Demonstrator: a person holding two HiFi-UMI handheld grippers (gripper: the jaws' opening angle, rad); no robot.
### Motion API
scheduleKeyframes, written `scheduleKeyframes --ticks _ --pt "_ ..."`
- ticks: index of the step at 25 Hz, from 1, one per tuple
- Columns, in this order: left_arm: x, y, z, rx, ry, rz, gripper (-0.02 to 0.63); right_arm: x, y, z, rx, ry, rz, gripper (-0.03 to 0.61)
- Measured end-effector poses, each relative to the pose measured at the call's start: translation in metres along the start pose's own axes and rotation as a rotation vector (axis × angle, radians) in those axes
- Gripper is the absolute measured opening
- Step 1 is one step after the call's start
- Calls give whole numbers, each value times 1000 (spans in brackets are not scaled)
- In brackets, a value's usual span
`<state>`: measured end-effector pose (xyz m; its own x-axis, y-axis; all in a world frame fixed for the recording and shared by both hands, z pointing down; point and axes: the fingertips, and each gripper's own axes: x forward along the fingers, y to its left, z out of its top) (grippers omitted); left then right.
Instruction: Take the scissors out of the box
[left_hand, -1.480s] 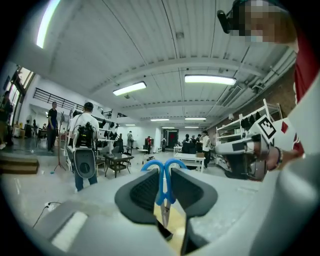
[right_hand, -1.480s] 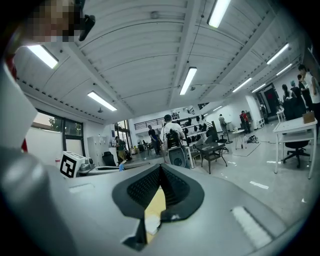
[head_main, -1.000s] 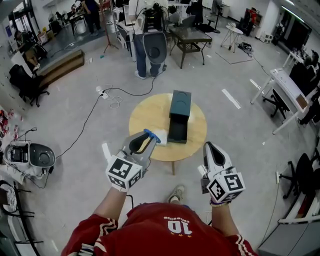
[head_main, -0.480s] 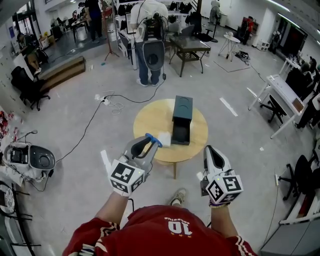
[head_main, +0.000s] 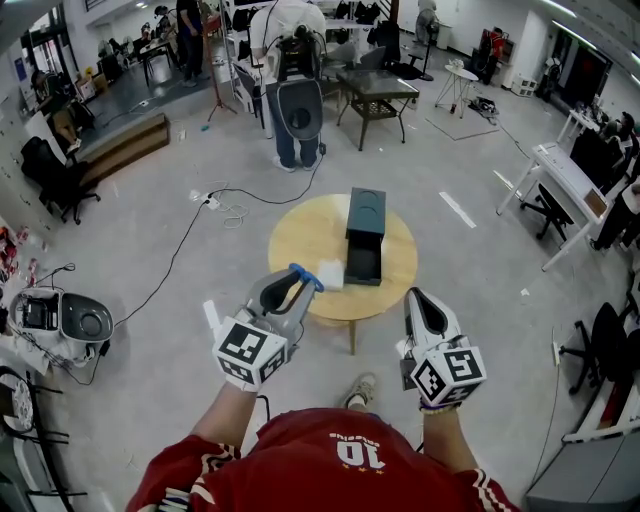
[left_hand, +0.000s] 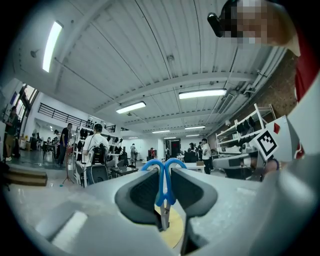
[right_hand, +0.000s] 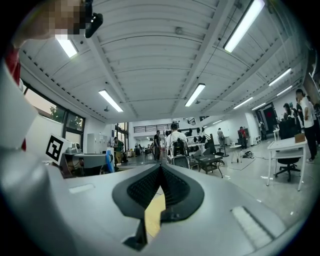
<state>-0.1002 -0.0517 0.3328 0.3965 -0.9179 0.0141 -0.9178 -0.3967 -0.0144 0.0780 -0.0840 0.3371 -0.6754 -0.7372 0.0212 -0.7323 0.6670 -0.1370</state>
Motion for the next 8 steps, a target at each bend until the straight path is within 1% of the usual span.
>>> scheduleKeyframes --ticks 8 --pt "0 -4 -5 -9 -5 -7 89 -2 4 -5 -16 1 8 0"
